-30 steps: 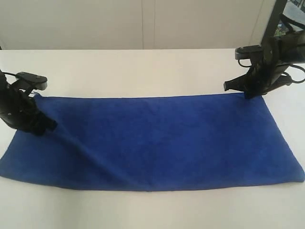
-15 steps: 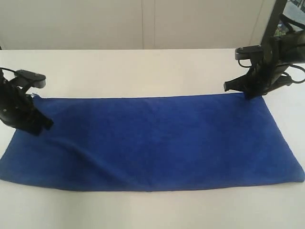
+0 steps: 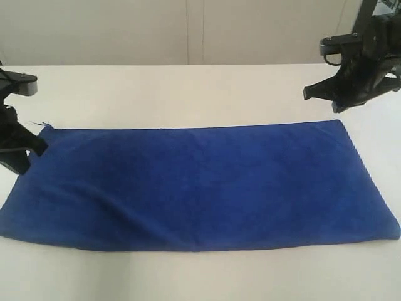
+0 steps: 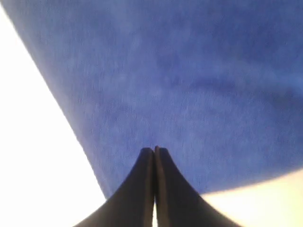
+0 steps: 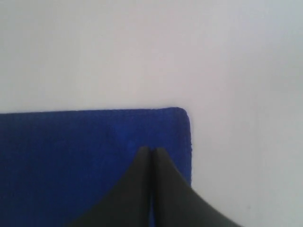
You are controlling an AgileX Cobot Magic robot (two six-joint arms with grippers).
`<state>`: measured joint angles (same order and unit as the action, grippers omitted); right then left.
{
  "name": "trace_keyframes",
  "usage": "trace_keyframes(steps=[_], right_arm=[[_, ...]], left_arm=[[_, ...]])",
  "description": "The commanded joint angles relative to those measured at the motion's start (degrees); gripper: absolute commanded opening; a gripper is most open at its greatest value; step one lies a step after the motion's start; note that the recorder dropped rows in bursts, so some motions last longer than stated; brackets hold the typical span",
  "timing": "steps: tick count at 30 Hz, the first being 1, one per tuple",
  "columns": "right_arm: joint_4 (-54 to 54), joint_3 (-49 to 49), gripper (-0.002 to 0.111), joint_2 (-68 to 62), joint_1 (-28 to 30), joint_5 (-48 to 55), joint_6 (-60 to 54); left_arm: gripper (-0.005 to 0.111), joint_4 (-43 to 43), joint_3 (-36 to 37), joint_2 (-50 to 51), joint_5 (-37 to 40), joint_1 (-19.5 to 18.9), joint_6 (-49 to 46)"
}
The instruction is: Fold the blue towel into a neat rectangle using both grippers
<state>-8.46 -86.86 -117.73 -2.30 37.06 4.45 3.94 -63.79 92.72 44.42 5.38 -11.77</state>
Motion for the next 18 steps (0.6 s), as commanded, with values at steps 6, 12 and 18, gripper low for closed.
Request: trace_keyframes(steps=[6, 12, 18], right_arm=[[-0.4, -0.3, 0.000, 4.0, 0.7, 5.6, -2.1], [0.5, 2.7, 0.000, 4.0, 0.7, 4.2, -2.1], [0.9, 5.6, 0.000, 4.0, 0.7, 2.1, -2.1]], left_arm=[[0.000, -2.6, 11.0, -4.6, -0.6, -7.6, 10.3], [0.019, 2.6, 16.2, -5.5, -6.8, -9.1, 10.5], [0.051, 3.5, 18.6, -3.3, -12.4, -9.1, 8.4]])
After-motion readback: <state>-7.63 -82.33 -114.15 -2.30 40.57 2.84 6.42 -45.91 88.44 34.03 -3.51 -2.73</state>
